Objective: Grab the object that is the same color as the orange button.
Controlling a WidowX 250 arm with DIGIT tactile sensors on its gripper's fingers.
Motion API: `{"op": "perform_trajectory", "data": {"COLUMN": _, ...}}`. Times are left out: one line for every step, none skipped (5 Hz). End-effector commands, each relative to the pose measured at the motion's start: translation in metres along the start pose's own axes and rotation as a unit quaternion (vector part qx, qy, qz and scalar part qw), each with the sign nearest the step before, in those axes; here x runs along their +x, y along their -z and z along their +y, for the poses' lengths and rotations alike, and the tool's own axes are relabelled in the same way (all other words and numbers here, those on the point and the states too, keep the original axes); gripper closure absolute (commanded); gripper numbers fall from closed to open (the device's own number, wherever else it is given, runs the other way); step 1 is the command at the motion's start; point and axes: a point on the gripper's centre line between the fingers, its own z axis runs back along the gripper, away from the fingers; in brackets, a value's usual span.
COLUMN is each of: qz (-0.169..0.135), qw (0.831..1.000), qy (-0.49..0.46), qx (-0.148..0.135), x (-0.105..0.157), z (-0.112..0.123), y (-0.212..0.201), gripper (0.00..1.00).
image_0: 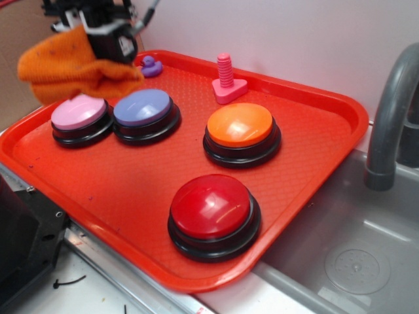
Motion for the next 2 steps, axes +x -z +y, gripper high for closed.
{"op": "perform_trajectory", "data": {"qz": -0.005, "qw": 1.000, "qy": 0.018, "qx": -0.018, "x": 0.0092, "z": -0.0045, "y": -0.0387, "gripper": 1.00}}
{"op": "perform_trajectory", "data": {"qz": 0.010, "qw": 1.000, "qy": 0.009, "qx": -0.022, "x": 0.0124, "z": -0.0024, "y": -0.0349, "gripper": 1.00}}
